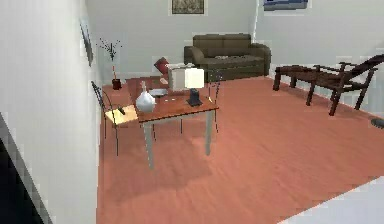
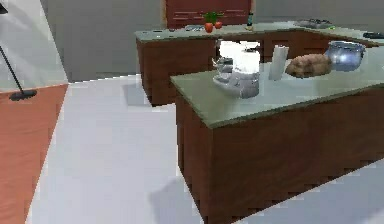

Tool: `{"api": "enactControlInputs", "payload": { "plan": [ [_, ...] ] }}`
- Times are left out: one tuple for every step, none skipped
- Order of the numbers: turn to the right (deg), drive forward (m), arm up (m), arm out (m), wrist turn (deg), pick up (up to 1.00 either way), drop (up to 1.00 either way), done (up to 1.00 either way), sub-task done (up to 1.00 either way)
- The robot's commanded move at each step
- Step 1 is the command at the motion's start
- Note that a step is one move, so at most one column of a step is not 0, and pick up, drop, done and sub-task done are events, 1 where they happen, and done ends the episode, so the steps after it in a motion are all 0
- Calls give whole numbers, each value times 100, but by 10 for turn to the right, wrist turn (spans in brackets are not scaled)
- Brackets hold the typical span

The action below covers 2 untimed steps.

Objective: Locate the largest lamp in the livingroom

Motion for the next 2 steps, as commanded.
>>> {"api": "enactControlInputs", "payload": {
  "plan": [
    [0, 45, 0, 0, 0, 0, 0, 0, 0],
    [-210, 0, 0, 0, 0, 0, 0, 0, 0]
  ]
}}
